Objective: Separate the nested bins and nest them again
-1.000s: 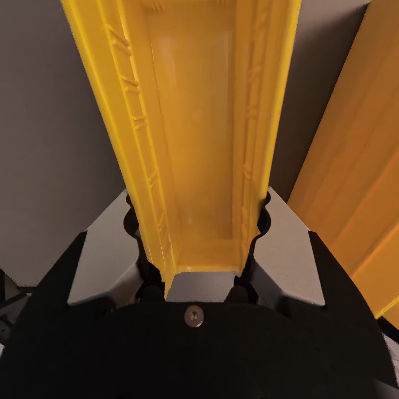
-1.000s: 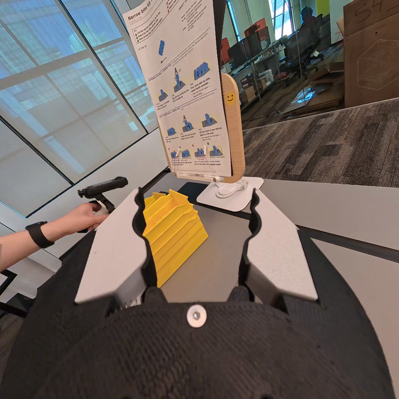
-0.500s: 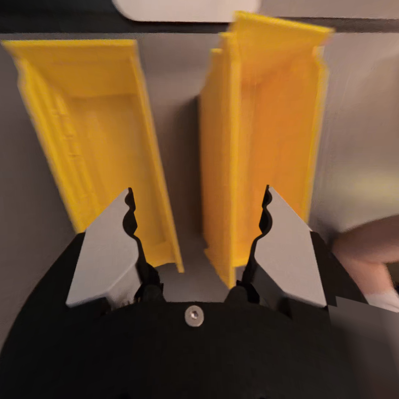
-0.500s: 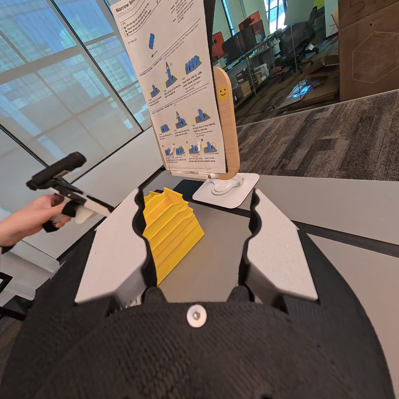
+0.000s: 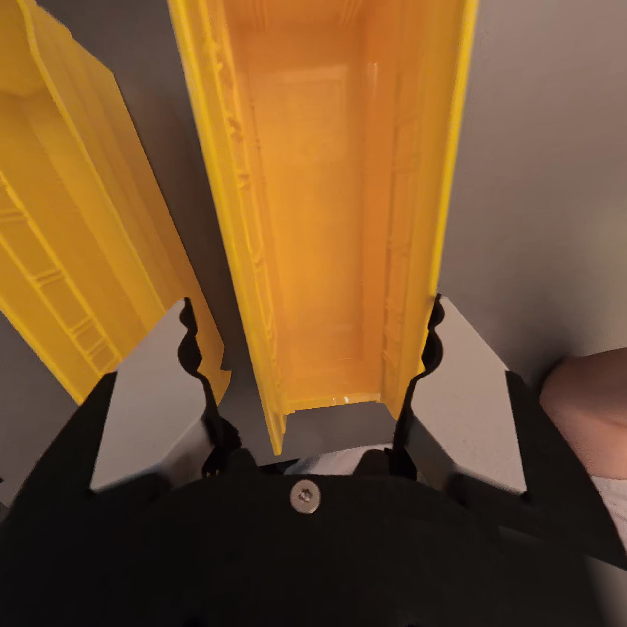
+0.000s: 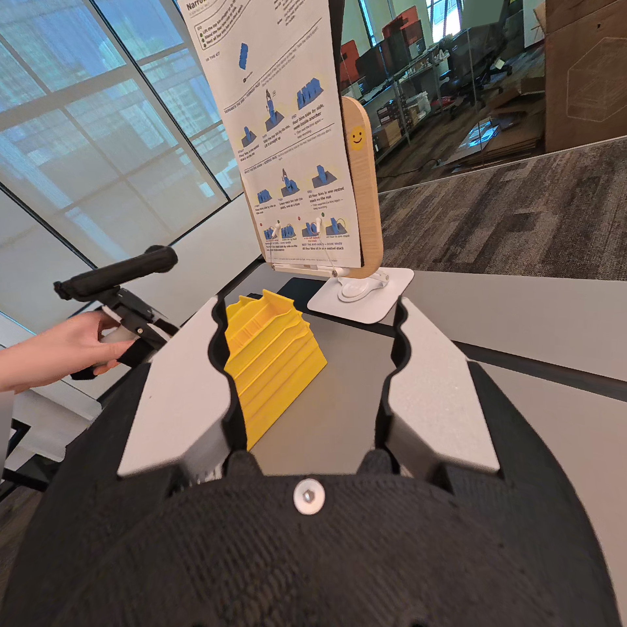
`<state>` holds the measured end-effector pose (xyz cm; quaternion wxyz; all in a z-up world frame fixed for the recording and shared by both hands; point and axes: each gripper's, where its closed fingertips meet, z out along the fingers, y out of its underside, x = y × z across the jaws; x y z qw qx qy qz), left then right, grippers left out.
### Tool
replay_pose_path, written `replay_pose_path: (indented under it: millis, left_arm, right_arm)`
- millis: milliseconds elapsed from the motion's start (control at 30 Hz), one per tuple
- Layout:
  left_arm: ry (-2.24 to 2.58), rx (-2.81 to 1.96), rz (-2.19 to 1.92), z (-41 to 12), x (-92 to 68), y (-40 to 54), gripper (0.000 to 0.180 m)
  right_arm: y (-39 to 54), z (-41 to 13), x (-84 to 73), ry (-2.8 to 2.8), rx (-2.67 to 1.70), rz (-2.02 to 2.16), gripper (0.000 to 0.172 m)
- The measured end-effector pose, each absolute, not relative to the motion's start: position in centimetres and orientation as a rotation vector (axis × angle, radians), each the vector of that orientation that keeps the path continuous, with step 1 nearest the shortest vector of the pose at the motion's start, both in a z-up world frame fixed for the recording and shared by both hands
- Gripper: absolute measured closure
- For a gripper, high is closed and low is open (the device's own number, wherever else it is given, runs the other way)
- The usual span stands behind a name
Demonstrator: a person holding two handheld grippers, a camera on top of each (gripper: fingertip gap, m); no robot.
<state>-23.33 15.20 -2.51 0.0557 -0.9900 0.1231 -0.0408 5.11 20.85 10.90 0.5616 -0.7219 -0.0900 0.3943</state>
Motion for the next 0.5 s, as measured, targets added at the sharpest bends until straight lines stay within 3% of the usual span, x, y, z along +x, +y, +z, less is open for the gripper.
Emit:
replay_pose_path:
  millis: [333, 500]
  left_arm:
    - [0.410, -3.009, -0.001, -2.2, -21.3, 15.9, 0.045]
    - [0.386, -3.033, 0.122, -3.3, -21.5, 16.4, 0.054]
  right_arm:
    - [20.9, 10.4, 4.9, -0.224, -1.726, 0.927, 0.074]
    - [21.0, 10.3, 5.2, -0.212, -1.728, 0.929, 0.074]
